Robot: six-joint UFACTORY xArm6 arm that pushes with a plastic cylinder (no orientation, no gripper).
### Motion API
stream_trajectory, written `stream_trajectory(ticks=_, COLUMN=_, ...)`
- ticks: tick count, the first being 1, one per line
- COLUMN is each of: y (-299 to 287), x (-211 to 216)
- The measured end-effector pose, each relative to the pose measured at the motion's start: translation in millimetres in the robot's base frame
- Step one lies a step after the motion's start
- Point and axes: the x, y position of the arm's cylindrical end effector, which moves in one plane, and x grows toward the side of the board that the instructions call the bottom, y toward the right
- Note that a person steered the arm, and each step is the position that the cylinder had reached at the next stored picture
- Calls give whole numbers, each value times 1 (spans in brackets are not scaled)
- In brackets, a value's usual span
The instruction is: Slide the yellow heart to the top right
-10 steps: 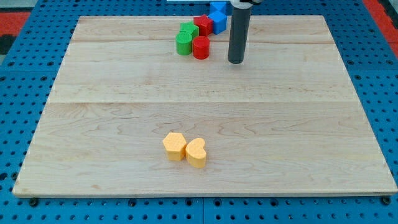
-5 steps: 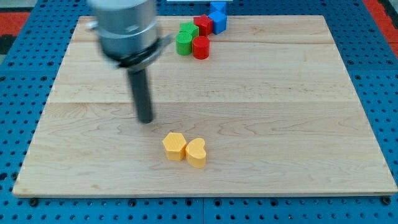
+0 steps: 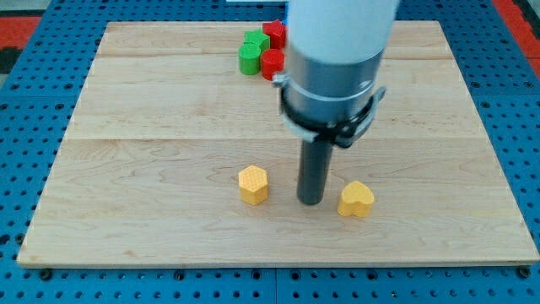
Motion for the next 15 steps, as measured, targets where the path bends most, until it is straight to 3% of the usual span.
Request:
stream_trajectory(ticks=1, y=51, x=34)
stream_trajectory(ticks=2, y=96, x=-41)
stream_trajectory(ticks=3, y=98, x=-129)
stream_trajectory(ticks=4, y=130, x=-95)
stream_trajectory(ticks=5, y=59, x=-98)
stream_trajectory(ticks=6, y=72, x=-119)
stream_trajectory(ticks=8, y=182, x=-227)
stream_trajectory(ticks=10, y=194, x=-223)
stream_trajectory(ticks=14, y=98, x=-226)
stream_trajectory(ticks=15, y=131, x=-221)
